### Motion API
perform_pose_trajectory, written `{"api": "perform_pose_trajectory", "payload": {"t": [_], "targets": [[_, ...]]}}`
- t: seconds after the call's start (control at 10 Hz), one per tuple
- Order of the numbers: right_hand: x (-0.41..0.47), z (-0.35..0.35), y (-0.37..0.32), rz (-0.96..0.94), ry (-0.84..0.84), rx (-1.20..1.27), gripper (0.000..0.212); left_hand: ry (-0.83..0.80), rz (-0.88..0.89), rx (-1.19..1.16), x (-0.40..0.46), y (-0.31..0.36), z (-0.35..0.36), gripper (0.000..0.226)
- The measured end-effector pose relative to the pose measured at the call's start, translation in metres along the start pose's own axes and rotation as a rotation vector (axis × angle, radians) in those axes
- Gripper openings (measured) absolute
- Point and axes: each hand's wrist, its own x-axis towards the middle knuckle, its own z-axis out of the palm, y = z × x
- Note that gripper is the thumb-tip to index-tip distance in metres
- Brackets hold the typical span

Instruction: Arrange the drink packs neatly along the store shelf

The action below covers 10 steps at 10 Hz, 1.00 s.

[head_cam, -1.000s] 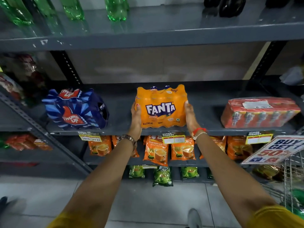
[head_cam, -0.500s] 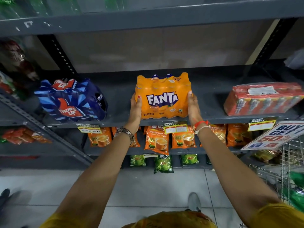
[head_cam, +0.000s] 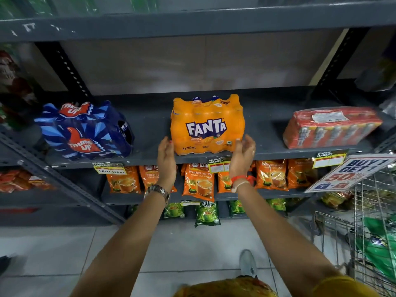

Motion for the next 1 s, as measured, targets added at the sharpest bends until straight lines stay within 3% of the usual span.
{"api": "perform_pose_trajectory", "payload": {"t": [0.1, 0.2, 0.3, 0.4, 0.5, 0.6, 0.7, 0.9, 1.0], "targets": [[-0.035, 0.010, 0.025, -0.105, 0.005, -0.095, 0.014, 0.220, 0.025, -0.018, -0.016, -0.034, -0.037, 0.025], [-0.065, 0.033, 0.040, -0.167, -0.183, -0.192, 0.019, 0.503, 0.015, 0.022, -0.019, -0.044, -0.091, 0.017], [-0.088, 0.073, 0.030, -0.245, -0.407, -0.234, 0.014, 0.713, 0.038, 0.055, -0.005, -0.021, -0.148, 0.024], [-0.105, 0.124, 0.004, -0.236, -0.627, -0.195, 0.014, 0.806, 0.127, 0.113, 0.023, 0.019, -0.196, 0.033], [-0.120, 0.168, -0.033, -0.062, -0.809, -0.141, 0.034, 0.629, 0.088, -0.001, 0.058, 0.052, -0.229, 0.044], [-0.122, 0.211, -0.041, 0.093, -0.883, -0.226, 0.054, 0.412, -0.064, -0.190, 0.096, 0.059, -0.250, 0.055], [-0.120, 0.236, -0.030, 0.111, -0.890, -0.310, 0.062, 0.250, -0.137, -0.195, 0.116, 0.052, -0.261, 0.069], [-0.124, 0.250, -0.023, 0.084, -0.833, -0.306, 0.061, 0.250, -0.216, -0.203, 0.161, 0.018, -0.291, 0.099], [-0.122, 0.253, -0.016, 0.076, -0.816, -0.294, 0.061, 0.261, -0.122, -0.201, 0.196, -0.015, -0.314, 0.116]]}}
